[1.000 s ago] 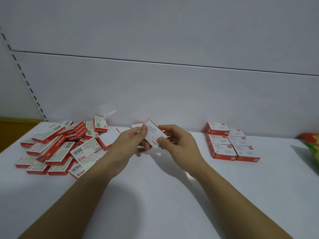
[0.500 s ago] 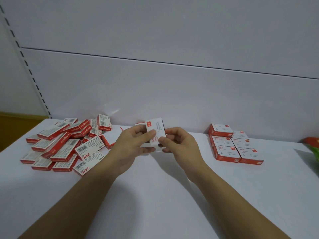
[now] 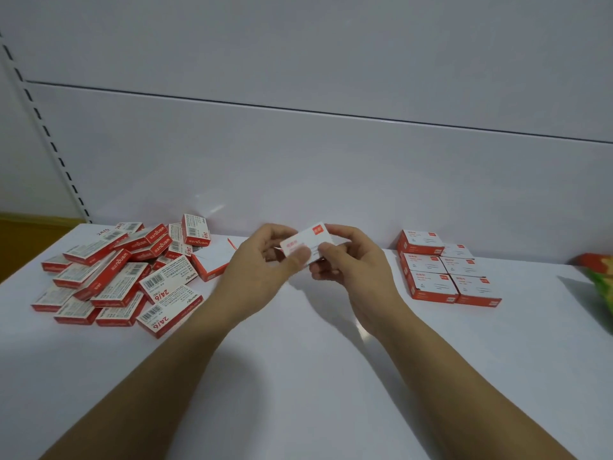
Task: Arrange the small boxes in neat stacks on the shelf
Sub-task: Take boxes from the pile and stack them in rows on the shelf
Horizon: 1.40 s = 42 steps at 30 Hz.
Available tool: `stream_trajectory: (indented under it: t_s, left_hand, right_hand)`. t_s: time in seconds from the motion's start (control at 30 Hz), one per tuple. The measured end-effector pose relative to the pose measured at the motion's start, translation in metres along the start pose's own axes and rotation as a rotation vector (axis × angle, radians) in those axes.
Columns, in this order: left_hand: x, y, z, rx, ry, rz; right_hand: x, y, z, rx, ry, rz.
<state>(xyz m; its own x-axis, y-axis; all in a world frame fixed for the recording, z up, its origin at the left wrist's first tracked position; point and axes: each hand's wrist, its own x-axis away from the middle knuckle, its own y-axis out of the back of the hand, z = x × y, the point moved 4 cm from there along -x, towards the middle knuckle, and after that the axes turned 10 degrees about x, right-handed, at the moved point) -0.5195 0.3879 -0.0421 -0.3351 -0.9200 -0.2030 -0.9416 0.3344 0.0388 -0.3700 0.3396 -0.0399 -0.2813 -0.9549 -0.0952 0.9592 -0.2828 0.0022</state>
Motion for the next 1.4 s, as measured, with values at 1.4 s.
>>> stream_trajectory:
  t_s: [1.4]
  left_hand:
    - [-0.02, -0.117, 0.025, -0.943, -0.437, 0.213]
  right_hand:
    - [-0.028, 0.224, 0.003, 1.336, 0.174, -0.443]
